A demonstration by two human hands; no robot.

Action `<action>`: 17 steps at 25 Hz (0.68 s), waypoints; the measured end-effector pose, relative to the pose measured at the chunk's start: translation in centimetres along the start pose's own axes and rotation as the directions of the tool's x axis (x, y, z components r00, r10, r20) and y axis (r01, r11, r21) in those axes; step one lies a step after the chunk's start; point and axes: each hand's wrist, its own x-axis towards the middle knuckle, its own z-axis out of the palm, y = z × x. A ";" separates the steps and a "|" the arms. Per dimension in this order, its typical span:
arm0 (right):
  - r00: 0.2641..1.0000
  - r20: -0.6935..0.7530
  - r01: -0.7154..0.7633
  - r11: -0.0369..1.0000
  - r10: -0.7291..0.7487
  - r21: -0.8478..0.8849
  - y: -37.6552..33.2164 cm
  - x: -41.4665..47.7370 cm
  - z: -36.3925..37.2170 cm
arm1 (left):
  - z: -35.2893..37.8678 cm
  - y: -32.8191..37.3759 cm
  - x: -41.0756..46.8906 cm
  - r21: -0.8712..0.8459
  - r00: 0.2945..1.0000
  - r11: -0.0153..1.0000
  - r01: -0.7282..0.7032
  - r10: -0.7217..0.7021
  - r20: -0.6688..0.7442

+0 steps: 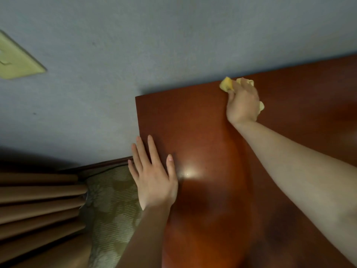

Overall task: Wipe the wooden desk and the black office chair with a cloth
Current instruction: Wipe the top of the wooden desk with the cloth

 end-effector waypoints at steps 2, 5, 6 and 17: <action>0.994 0.038 0.105 0.994 -0.106 0.020 -3.5 -0.2 1.2 | -0.1 0.0 0.1 -0.017 1.000 1.000 0.005 -0.005 -0.010; 0.949 0.110 0.286 0.953 -0.297 0.099 -9.2 -1.9 2.7 | -0.1 0.0 0.1 -0.048 0.999 0.999 0.021 -0.022 -0.026; 0.915 0.140 0.364 0.924 -0.378 0.118 -10.9 -2.6 3.1 | -0.2 0.0 0.1 -0.051 0.999 0.998 0.024 -0.026 -0.025; 0.803 0.237 0.528 0.837 -0.546 0.142 -3.6 -2.8 0.3 | -0.1 -0.4 0.2 0.018 1.000 1.000 0.011 -0.011 -0.021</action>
